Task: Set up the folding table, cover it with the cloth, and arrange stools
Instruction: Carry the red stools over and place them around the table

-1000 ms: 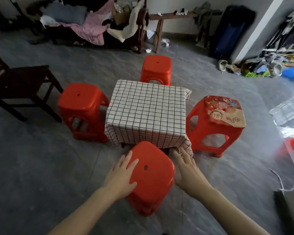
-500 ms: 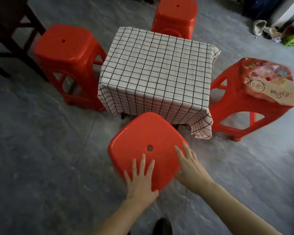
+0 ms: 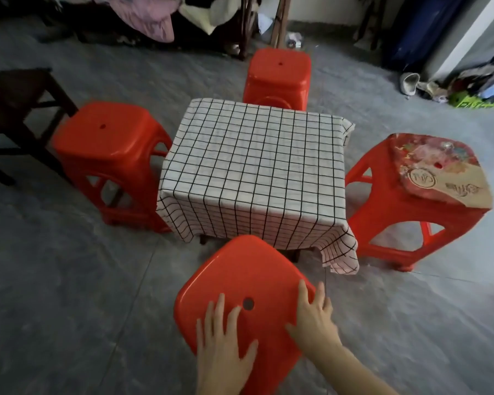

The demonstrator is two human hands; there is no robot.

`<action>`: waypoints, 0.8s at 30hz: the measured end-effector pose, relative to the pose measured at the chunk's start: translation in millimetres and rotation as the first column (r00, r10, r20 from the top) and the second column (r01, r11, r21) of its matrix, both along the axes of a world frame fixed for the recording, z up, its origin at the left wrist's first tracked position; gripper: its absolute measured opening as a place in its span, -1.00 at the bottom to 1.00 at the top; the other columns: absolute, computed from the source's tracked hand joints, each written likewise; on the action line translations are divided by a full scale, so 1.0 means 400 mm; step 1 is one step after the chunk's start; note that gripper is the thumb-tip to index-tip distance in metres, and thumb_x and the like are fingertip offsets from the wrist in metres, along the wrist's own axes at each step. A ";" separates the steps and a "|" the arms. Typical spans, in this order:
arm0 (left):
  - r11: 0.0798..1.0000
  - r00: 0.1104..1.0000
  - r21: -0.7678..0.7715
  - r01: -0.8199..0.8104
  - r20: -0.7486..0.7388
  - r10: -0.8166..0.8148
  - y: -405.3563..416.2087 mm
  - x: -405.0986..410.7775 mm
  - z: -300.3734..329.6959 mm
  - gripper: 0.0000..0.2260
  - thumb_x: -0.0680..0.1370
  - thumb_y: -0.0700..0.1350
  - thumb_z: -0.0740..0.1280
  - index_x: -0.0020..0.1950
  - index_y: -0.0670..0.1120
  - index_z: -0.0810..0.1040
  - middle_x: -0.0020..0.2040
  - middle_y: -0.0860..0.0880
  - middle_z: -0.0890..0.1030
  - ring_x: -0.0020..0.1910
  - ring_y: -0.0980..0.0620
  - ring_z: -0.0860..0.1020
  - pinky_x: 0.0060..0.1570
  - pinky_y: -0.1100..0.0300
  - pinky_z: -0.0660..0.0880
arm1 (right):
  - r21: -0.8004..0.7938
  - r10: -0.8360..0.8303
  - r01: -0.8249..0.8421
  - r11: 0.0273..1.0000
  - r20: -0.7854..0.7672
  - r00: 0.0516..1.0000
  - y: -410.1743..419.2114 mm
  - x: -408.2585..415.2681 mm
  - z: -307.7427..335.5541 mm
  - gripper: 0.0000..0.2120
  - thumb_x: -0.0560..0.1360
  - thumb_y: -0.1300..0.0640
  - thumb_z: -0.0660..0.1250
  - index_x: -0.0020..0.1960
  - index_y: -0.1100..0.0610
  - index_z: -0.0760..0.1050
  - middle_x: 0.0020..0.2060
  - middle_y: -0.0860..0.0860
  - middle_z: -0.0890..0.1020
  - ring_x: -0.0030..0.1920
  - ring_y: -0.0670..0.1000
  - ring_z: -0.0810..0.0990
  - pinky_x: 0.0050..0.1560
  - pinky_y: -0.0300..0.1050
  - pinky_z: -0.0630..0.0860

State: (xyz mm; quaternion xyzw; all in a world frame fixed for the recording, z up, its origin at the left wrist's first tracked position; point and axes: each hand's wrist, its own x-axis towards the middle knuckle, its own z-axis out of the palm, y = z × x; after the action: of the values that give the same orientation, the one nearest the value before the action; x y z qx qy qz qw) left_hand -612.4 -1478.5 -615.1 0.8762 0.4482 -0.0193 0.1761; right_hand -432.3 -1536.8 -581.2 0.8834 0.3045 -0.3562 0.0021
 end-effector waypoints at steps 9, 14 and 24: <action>0.957 0.968 -0.257 -0.137 -0.239 0.075 0.273 0.026 0.017 -0.04 0.31 0.41 0.36 0.53 0.25 -0.13 0.57 -0.16 -0.03 0.51 -0.24 0.09 0.43 -0.22 0.11 | 0.017 -0.245 0.253 0.967 -0.197 0.949 -0.040 -0.073 -0.022 0.03 0.50 0.09 0.39 0.52 -0.20 -0.40 0.42 0.33 -0.05 0.17 0.19 0.58 0.21 -0.01 0.51; 0.935 0.977 -0.303 -0.185 -0.163 0.140 0.270 -0.002 0.005 -0.04 0.31 0.36 0.43 0.53 0.26 -0.08 0.54 -0.12 0.10 0.46 -0.19 0.21 0.35 -0.12 0.33 | 0.096 -0.312 0.339 0.936 -0.222 0.924 -0.031 -0.077 -0.024 -0.03 0.48 0.21 0.37 0.55 -0.21 -0.27 0.34 0.22 0.05 -0.03 0.12 0.60 0.07 -0.06 0.57; 0.856 0.934 -0.377 -0.355 -0.104 0.341 0.274 -0.068 0.006 -0.02 0.35 0.15 0.53 0.56 0.24 -0.07 0.50 -0.11 0.19 0.44 -0.15 0.27 0.35 -0.07 0.37 | 0.257 -0.158 0.212 0.943 -0.214 0.964 0.097 -0.010 -0.021 -0.23 0.37 0.15 0.39 0.50 -0.03 0.15 0.51 0.16 -0.04 0.36 0.26 0.35 0.29 0.09 0.46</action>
State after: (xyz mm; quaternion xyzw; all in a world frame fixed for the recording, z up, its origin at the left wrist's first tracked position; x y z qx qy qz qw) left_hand -639.4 -1368.9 -612.7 0.7275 0.5890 -0.0905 0.3400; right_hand -436.4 -1497.8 -589.4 0.8616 0.2654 -0.3915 -0.1843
